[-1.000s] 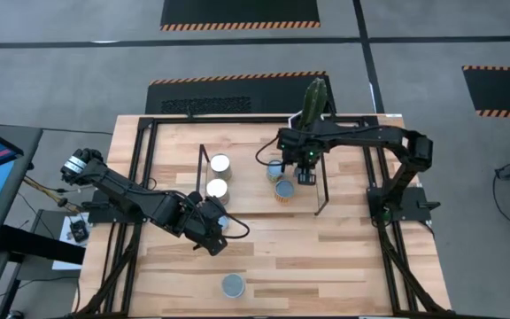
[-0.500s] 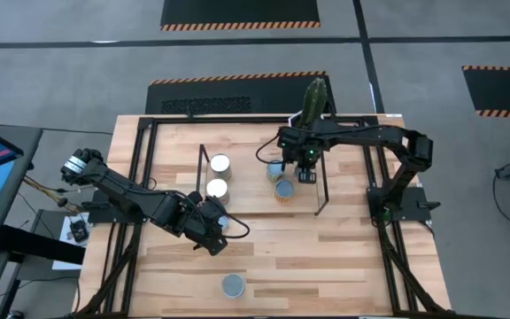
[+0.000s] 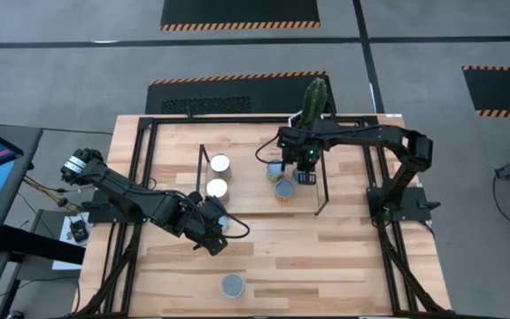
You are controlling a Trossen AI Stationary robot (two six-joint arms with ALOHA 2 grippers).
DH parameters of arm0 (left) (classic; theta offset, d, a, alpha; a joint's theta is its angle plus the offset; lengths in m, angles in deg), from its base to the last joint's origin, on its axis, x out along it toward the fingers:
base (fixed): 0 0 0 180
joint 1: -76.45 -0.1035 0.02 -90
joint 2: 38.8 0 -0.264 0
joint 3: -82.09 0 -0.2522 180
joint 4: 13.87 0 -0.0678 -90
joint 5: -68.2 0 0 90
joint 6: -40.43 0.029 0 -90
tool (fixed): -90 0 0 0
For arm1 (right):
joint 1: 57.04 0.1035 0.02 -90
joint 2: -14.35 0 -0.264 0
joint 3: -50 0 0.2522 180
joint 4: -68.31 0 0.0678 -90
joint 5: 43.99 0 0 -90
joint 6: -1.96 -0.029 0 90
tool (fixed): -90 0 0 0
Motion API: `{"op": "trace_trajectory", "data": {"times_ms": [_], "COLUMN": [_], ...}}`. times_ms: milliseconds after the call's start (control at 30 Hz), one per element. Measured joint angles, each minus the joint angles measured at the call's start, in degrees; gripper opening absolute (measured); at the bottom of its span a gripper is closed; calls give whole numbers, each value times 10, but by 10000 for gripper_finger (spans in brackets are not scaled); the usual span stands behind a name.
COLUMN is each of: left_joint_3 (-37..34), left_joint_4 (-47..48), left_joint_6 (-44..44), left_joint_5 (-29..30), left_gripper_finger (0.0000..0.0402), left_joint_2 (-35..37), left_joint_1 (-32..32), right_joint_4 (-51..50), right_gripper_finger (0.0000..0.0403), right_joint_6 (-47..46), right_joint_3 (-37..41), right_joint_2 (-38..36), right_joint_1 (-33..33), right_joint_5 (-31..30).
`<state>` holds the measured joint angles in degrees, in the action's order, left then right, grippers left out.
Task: Pick and place cans onto a shelf
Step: Put the small mushroom can on the shelf aligned with the other small canned salmon
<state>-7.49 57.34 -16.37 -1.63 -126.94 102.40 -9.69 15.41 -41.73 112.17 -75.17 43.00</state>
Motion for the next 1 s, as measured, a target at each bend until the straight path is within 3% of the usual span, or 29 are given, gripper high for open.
{"op": "trace_trajectory", "data": {"times_ms": [167, 433, 533, 633, 867, 1000], "left_joint_3": [6, 7, -1, 0, 0, 0], "left_joint_4": [-8, -37, -21, -8, 5, 38], "left_joint_6": [17, -20, -32, -59, -44, -39], "left_joint_5": [-1, -31, -77, -81, -3, 97], "left_gripper_finger": [87, 88, 95, 107, 135, 146], "left_joint_2": [0, -14, -40, -53, -95, -134], "left_joint_1": [0, 13, 27, 46, 119, 156], "right_joint_4": [-31, -222, -251, -259, -258, -258], "right_gripper_finger": [99, 98, 98, 98, 98, 97], "right_joint_6": [-15, -123, -143, -182, -311, -384], "right_joint_3": [-73, -275, -298, -297, -298, -297], "right_joint_2": [-2, -8, -35, -74, -179, -227], "right_joint_1": [3, 54, 87, 117, 195, 247], "right_joint_5": [-1, -4, -15, -36, -71, -108]}}
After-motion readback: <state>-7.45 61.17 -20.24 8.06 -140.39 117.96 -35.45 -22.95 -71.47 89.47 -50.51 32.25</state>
